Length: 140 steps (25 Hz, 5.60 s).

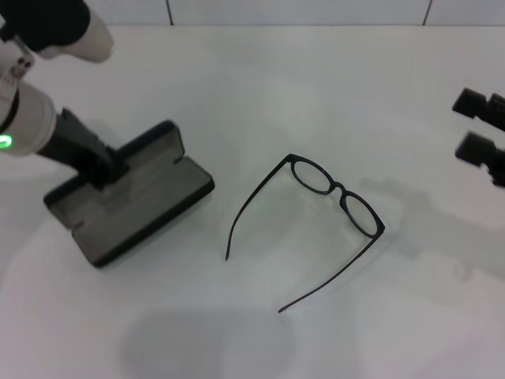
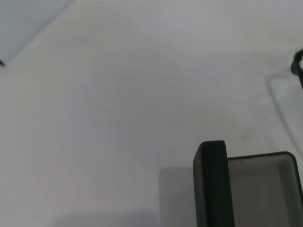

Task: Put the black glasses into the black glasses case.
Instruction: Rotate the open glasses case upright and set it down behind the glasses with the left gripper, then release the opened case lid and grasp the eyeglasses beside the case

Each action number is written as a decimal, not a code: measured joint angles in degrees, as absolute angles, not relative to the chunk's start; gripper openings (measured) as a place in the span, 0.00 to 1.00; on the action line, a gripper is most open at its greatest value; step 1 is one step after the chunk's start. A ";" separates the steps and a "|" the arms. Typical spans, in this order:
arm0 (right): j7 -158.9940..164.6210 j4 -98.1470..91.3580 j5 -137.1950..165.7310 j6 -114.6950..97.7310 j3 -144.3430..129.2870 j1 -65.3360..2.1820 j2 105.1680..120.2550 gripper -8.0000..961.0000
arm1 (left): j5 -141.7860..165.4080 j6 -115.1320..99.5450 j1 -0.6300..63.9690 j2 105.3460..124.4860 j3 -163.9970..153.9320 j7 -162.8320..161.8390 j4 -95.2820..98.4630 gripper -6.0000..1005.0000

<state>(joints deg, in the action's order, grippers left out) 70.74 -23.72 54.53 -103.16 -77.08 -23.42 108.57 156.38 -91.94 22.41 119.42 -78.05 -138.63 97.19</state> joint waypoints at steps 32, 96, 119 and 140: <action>72.24 -24.86 71.04 -114.82 -74.26 -25.55 110.53 0.88 | 154.92 -58.54 37.97 120.21 -101.90 -124.80 73.92 0.21; 132.47 -48.10 136.65 -87.87 -72.68 -58.58 115.44 0.21 | 106.82 -65.83 0.46 119.91 -84.00 -110.11 98.78 0.45; 133.06 -34.53 136.13 -81.03 -73.71 -63.30 116.19 0.42 | 82.23 -99.54 5.13 119.42 -60.06 -83.92 62.85 0.44; 132.52 -30.46 131.92 -75.09 -78.83 -63.86 116.18 0.31 | 82.34 -101.99 5.85 119.08 -58.74 -76.10 50.78 0.40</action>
<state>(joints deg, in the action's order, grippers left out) 132.52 -30.46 131.92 -75.09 -78.83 -63.86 116.18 82.34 -101.99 5.85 119.08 -58.74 -76.10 50.78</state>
